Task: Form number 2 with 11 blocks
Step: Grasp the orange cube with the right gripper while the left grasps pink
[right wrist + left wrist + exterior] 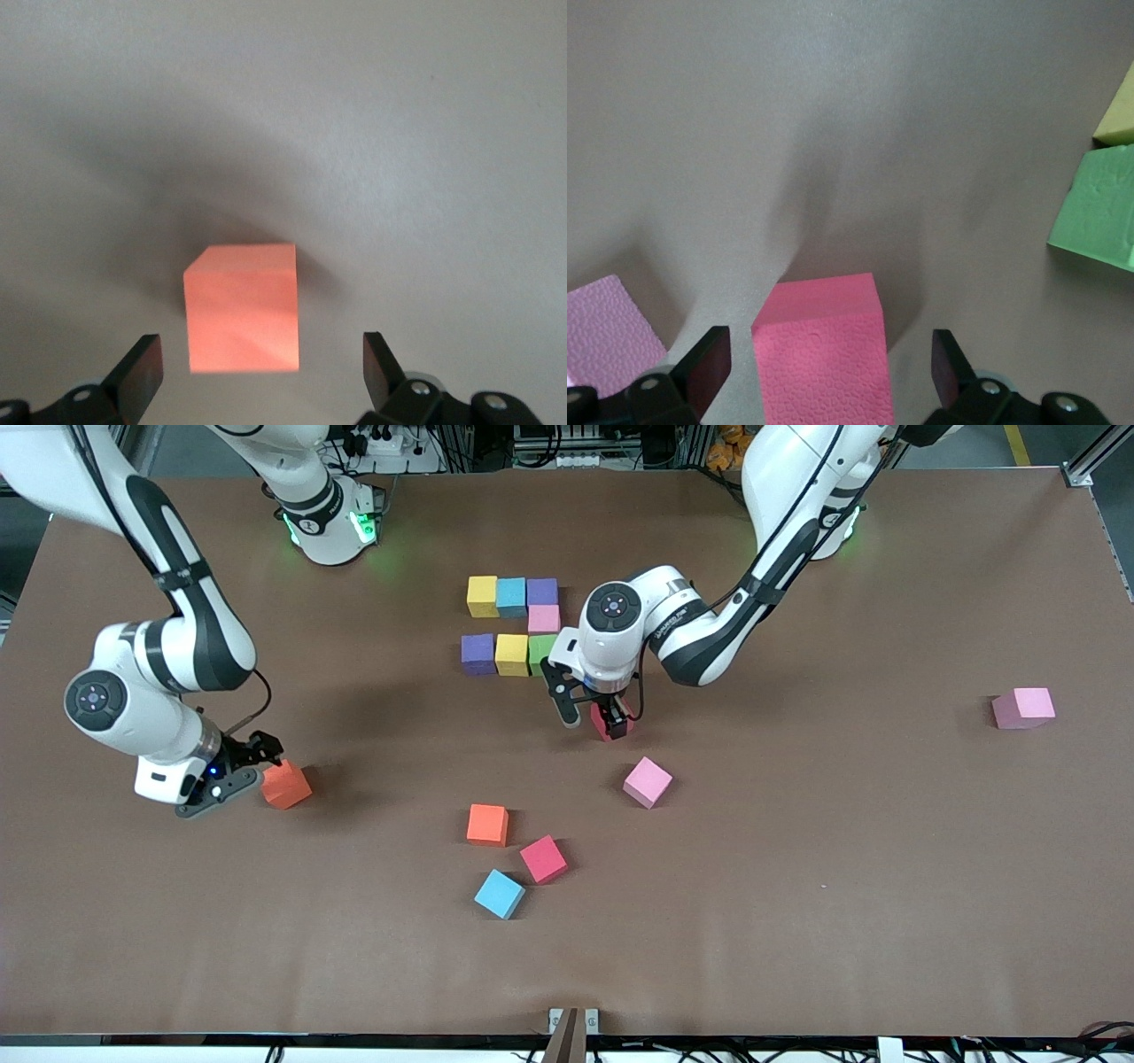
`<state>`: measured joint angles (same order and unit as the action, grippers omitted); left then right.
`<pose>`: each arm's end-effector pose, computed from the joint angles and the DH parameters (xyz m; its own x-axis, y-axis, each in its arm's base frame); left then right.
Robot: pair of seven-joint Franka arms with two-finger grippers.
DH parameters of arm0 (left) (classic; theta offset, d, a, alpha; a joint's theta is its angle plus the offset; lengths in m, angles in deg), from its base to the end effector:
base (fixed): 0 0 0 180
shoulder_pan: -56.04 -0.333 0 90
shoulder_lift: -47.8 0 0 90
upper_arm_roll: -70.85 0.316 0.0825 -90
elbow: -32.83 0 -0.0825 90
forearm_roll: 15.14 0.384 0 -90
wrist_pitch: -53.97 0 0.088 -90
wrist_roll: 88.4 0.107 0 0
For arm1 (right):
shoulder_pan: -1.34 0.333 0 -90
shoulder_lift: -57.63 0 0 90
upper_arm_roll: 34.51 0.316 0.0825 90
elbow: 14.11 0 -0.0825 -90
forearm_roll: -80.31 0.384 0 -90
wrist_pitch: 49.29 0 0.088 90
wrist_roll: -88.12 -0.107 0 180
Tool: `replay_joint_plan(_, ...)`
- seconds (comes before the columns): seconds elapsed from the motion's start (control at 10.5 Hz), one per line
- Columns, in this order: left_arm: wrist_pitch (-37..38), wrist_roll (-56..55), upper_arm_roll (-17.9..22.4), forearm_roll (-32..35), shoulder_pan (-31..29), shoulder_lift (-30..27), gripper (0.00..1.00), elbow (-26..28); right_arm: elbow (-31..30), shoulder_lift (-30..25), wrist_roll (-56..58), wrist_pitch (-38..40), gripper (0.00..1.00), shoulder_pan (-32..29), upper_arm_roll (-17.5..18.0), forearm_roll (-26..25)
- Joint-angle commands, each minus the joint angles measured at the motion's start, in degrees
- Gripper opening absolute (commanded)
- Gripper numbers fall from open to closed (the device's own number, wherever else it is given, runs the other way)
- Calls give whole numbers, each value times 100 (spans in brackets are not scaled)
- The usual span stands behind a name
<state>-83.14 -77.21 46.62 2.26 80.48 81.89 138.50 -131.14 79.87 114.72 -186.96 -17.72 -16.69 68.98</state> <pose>0.4411 -0.4709 0.2272 0.3623 -0.9316 0.0281 -0.9321 -0.3619 0.0172 0.5952 -0.0185 0.2582 0.8430 0.5379 -0.0105 0.5380 -0.8429 0.0129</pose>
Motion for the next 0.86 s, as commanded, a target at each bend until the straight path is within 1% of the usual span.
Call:
replay_joint_plan(0.0, -219, -20, 32, 263, -79, -201, 100, 296, 172, 341, 301, -329, 100, -1, -42, -71)
replay_joint_plan(0.57, -325, -11, 32, 448, -159, -210, 100, 542, 172, 492, 276, -532, 100, 33, -147, -36)
replay_joint_plan(0.76, -325, -11, 32, 527, -177, -210, 100, 569, 321, 492, 145, -471, 100, 95, -148, 17)
